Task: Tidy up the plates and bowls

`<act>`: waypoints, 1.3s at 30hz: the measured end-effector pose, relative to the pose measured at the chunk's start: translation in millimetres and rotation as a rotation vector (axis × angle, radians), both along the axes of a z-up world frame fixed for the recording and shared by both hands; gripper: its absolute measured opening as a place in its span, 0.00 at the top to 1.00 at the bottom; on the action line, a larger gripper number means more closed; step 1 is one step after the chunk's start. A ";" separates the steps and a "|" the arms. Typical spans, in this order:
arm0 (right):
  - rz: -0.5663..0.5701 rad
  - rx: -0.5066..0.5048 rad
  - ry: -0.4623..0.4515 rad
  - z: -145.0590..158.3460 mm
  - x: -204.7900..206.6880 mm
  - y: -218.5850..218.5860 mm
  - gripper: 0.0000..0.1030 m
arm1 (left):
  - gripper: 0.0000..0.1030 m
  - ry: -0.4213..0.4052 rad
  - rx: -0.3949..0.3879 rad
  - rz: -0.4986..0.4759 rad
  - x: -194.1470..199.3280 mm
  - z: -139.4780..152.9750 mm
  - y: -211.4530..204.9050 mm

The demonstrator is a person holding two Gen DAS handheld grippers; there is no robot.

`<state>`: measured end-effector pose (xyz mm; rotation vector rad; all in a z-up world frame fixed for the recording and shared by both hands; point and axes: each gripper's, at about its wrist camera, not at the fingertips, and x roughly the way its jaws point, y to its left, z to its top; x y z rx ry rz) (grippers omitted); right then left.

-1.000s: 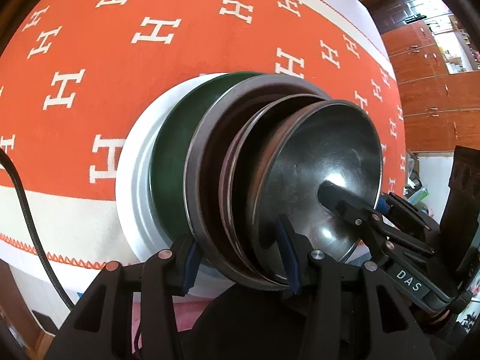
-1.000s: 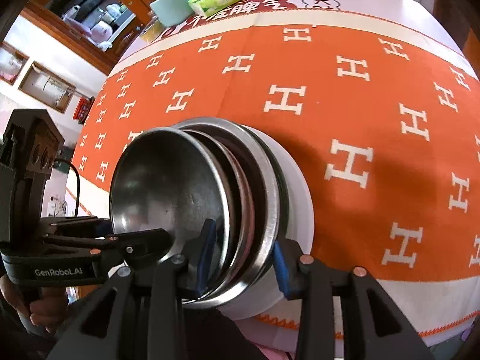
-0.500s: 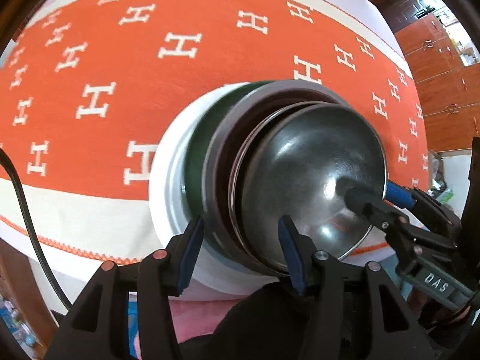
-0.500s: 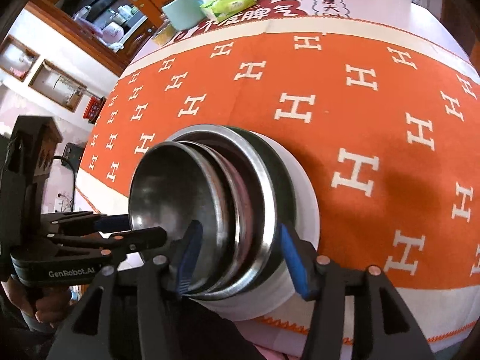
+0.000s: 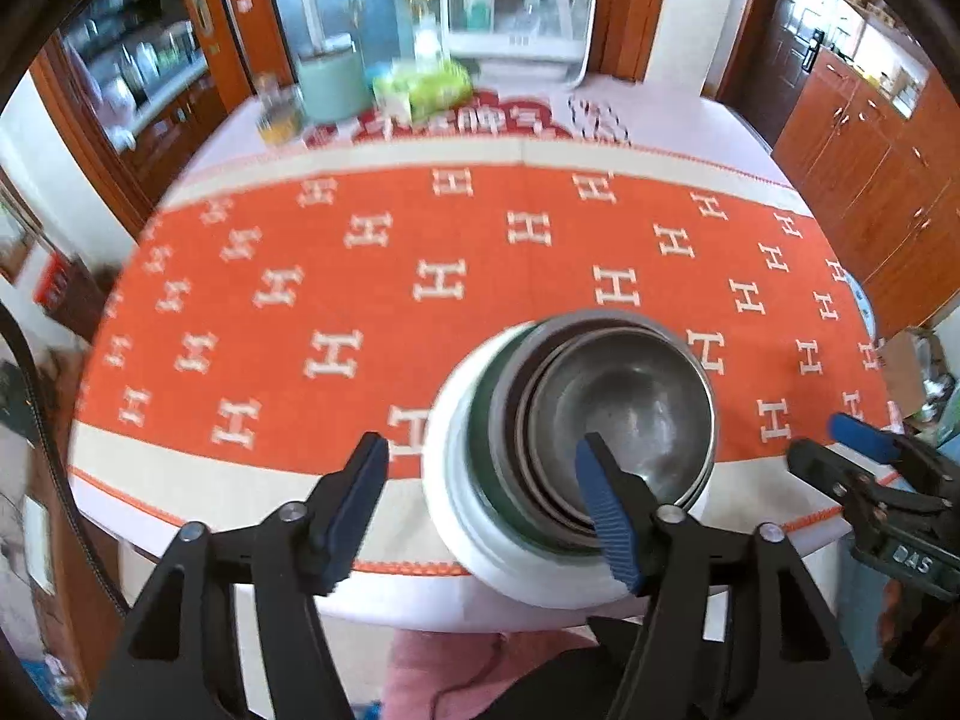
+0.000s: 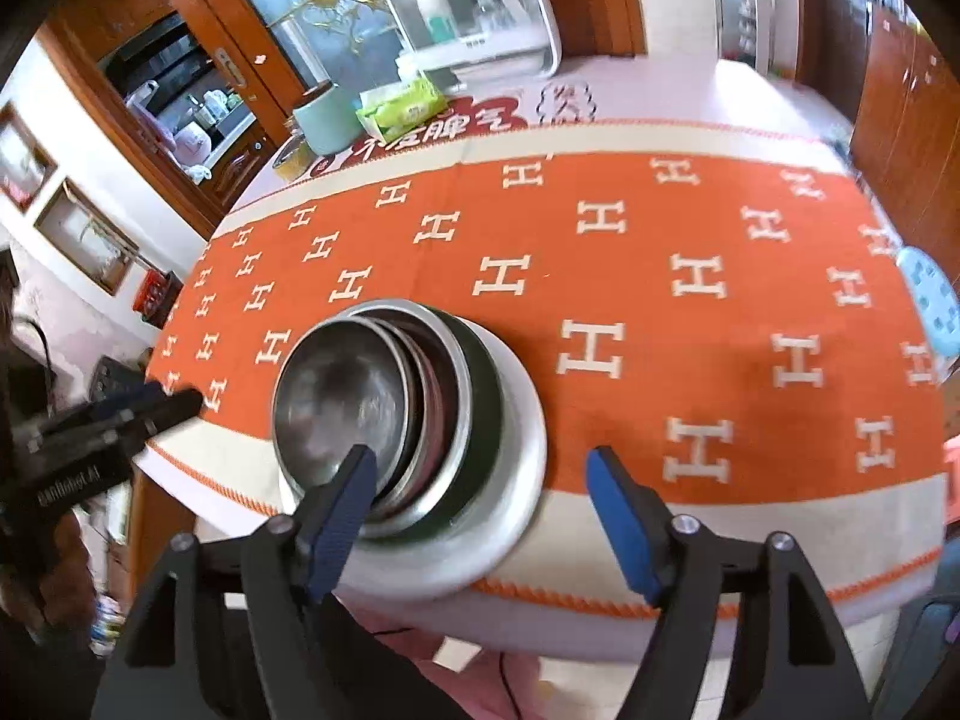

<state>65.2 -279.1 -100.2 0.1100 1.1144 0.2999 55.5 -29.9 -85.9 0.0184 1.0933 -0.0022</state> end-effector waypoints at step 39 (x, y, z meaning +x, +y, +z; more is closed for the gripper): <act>-0.126 -0.021 -0.218 71.8 -58.8 14.9 0.08 | 0.03 -0.244 0.067 0.070 -62.7 55.5 -32.2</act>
